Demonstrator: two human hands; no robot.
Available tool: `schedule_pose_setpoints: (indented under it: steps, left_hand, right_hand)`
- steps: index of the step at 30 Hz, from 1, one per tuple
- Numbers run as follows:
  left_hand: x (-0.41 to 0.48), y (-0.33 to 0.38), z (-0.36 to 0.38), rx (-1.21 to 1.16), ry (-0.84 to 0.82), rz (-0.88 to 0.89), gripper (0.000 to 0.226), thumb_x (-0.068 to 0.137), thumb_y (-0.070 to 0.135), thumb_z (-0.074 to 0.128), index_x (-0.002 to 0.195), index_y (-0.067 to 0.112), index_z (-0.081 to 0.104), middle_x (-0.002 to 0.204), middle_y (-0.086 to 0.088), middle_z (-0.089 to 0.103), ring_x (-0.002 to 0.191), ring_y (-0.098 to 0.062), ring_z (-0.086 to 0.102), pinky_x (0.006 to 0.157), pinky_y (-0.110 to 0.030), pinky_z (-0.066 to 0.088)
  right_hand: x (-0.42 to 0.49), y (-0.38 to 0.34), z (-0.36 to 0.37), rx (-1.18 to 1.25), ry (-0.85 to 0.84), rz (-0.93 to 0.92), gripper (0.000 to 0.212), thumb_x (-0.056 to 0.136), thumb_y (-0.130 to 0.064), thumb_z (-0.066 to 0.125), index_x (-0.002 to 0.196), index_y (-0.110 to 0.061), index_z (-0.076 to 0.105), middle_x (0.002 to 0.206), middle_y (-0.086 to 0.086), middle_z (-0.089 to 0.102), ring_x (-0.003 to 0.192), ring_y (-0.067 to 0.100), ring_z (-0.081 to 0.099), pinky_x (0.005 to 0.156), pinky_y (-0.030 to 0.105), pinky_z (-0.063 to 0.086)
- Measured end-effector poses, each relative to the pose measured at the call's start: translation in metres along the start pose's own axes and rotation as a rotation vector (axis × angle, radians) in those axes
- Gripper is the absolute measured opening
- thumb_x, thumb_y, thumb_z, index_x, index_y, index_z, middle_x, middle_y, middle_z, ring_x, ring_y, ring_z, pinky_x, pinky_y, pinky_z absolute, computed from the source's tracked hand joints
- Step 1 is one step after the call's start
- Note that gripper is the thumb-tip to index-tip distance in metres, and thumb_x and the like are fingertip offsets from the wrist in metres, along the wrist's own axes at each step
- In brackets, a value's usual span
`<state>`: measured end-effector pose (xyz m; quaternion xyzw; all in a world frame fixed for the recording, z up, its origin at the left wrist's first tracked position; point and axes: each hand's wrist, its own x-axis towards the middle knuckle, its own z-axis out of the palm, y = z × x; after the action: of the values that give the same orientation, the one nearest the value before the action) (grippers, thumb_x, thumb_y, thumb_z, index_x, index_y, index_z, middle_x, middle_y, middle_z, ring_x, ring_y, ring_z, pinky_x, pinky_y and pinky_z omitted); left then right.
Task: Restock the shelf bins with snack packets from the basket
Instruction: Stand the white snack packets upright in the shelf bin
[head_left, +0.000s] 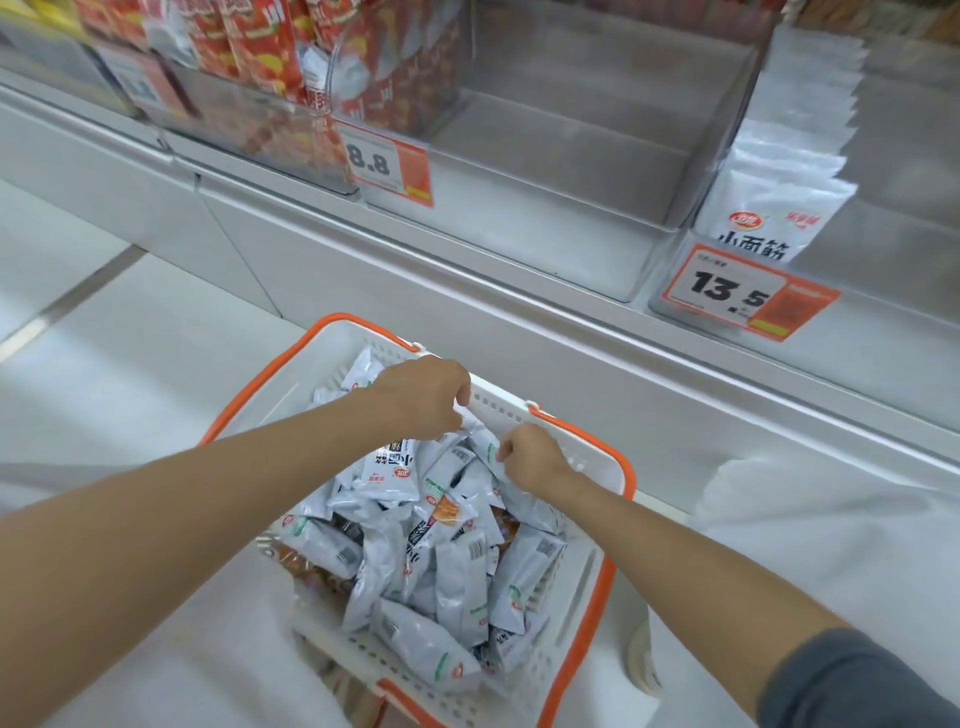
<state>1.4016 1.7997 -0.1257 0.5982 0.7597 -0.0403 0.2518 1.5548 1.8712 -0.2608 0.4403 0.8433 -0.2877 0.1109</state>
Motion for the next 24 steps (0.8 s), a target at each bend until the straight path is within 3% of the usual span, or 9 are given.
schedule_pose_setpoints:
  steps: [4, 7, 9, 12, 15, 17, 19, 22, 24]
  left_hand:
    - [0.001, -0.003, -0.003, 0.046, -0.073, -0.016, 0.044, 0.086, 0.022, 0.065, 0.128, 0.022, 0.051, 0.134, -0.003, 0.051, 0.119, -0.021, 0.05, 0.097, -0.035, 0.045]
    - [-0.003, 0.004, -0.002, 0.015, -0.215, 0.028, 0.096, 0.079, 0.037, 0.078, 0.152, 0.019, 0.019, 0.158, -0.004, 0.024, 0.143, -0.024, 0.028, 0.114, -0.036, 0.029]
    - [-0.01, 0.017, 0.0, -0.179, -0.212, 0.101, 0.11, 0.072, 0.045, 0.081, 0.154, 0.021, 0.012, 0.159, 0.001, 0.022, 0.144, -0.02, 0.026, 0.114, -0.03, 0.027]
    - [-0.018, 0.041, 0.005, -0.566, -0.038, 0.235, 0.078, 0.072, 0.041, 0.083, 0.137, 0.024, 0.043, 0.119, 0.02, 0.057, 0.111, 0.004, 0.053, 0.092, -0.016, 0.041]
    - [-0.02, 0.059, 0.007, -0.844, 0.089, 0.305, 0.026, 0.079, 0.031, 0.079, 0.094, 0.028, 0.057, 0.073, 0.018, 0.058, 0.069, 0.005, 0.053, 0.071, -0.021, 0.045]
    - [-0.024, 0.065, 0.003, -0.971, 0.069, 0.3, 0.014, 0.086, 0.024, 0.072, 0.093, 0.016, 0.062, 0.078, 0.003, 0.061, 0.074, -0.011, 0.057, 0.075, -0.039, 0.053]
    - [-0.028, 0.072, -0.004, -1.068, -0.053, 0.298, 0.023, 0.09, 0.016, 0.068, 0.101, -0.003, 0.061, 0.085, -0.011, 0.06, 0.079, -0.021, 0.059, 0.086, -0.048, 0.054]
    - [-0.032, 0.084, -0.012, -0.972, -0.157, 0.291, 0.017, 0.089, 0.019, 0.068, 0.096, 0.004, 0.065, 0.079, 0.0, 0.066, 0.07, -0.004, 0.065, 0.066, -0.016, 0.053]
    - [-0.031, 0.089, -0.015, -0.904, -0.139, 0.299, 0.011, 0.087, 0.027, 0.069, 0.087, 0.016, 0.067, 0.074, 0.009, 0.067, 0.064, 0.002, 0.062, 0.06, -0.012, 0.047]
  right_hand:
    - [-0.017, -0.03, -0.07, 0.196, 0.079, -0.046, 0.024, 0.086, -0.007, 0.053, 0.069, -0.002, 0.069, 0.068, 0.013, 0.066, 0.068, 0.024, 0.064, 0.07, 0.034, 0.055]
    - [-0.046, -0.039, -0.132, 0.627, 0.117, 0.059, 0.013, 0.086, -0.002, 0.064, 0.078, -0.005, 0.074, 0.055, 0.002, 0.063, 0.045, 0.008, 0.059, 0.057, 0.026, 0.056]
    - [-0.071, -0.04, -0.164, 0.979, 0.132, 0.135, 0.01, 0.084, 0.006, 0.062, 0.081, 0.002, 0.071, 0.069, 0.01, 0.063, 0.047, 0.011, 0.058, 0.05, 0.018, 0.053]
    - [-0.099, -0.038, -0.187, 1.447, 0.082, 0.178, 0.023, 0.087, 0.015, 0.048, 0.079, 0.002, 0.065, 0.081, 0.012, 0.059, 0.06, 0.016, 0.061, 0.053, 0.016, 0.054]
    - [-0.115, -0.039, -0.193, 1.756, 0.039, 0.179, 0.022, 0.09, 0.016, 0.044, 0.086, 0.003, 0.062, 0.086, 0.013, 0.056, 0.069, 0.019, 0.061, 0.057, 0.019, 0.058]
    - [-0.121, -0.037, -0.197, 1.524, 0.12, 0.093, 0.012, 0.092, 0.001, 0.055, 0.09, 0.0, 0.067, 0.085, 0.011, 0.059, 0.066, 0.017, 0.058, 0.055, 0.021, 0.054]
    - [-0.125, -0.032, -0.201, 0.963, 0.31, -0.068, 0.027, 0.092, -0.032, 0.063, 0.09, -0.008, 0.073, 0.081, 0.007, 0.067, 0.062, 0.021, 0.056, 0.059, 0.025, 0.046]
    - [-0.128, -0.028, -0.202, 0.462, 0.436, -0.317, 0.034, 0.086, -0.05, 0.066, 0.081, -0.017, 0.074, 0.077, 0.001, 0.069, 0.07, 0.018, 0.061, 0.062, 0.032, 0.047]
    - [-0.126, -0.026, -0.2, 0.3, 0.481, -0.396, 0.04, 0.09, -0.042, 0.065, 0.063, -0.013, 0.063, 0.064, 0.002, 0.059, 0.061, 0.018, 0.053, 0.058, 0.036, 0.041]
